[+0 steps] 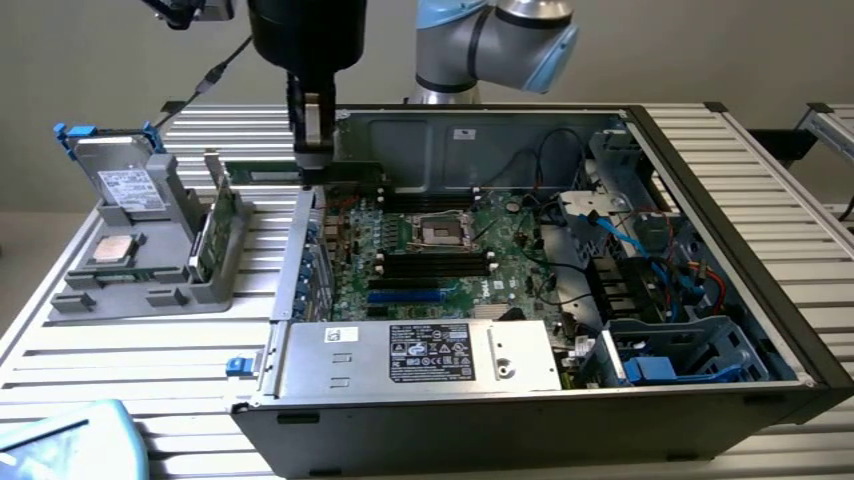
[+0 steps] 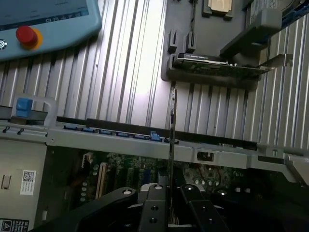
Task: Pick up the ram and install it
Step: 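Pick up the ram and move it above insertion slot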
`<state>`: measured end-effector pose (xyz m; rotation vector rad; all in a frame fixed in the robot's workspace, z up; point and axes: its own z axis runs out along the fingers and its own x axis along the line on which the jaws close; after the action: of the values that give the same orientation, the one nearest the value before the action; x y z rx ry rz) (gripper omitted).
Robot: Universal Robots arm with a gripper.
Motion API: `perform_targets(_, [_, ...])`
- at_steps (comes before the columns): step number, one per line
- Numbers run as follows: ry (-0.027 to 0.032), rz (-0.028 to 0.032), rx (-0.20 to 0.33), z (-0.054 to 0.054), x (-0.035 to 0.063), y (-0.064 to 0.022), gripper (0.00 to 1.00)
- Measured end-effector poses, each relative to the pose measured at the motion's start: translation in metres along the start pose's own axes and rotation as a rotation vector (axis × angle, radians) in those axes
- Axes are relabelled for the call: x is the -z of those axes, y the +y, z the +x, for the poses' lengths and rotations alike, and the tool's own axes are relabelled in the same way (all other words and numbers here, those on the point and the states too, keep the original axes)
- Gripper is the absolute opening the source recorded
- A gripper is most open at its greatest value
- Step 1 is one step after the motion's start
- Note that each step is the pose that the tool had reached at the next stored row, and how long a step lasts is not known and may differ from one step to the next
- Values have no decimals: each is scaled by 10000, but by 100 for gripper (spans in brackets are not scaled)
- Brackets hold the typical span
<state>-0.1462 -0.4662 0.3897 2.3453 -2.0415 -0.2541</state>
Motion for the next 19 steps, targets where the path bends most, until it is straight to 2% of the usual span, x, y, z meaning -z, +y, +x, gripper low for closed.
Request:
perform_targets(12, [-188, -5, 23, 82, 75, -520, 15])
perform_targets(17, [-300, 9, 40, 113, 106, -745, 15])
perform_targets(19, [-317, 9, 41, 124, 116, -835, 15])
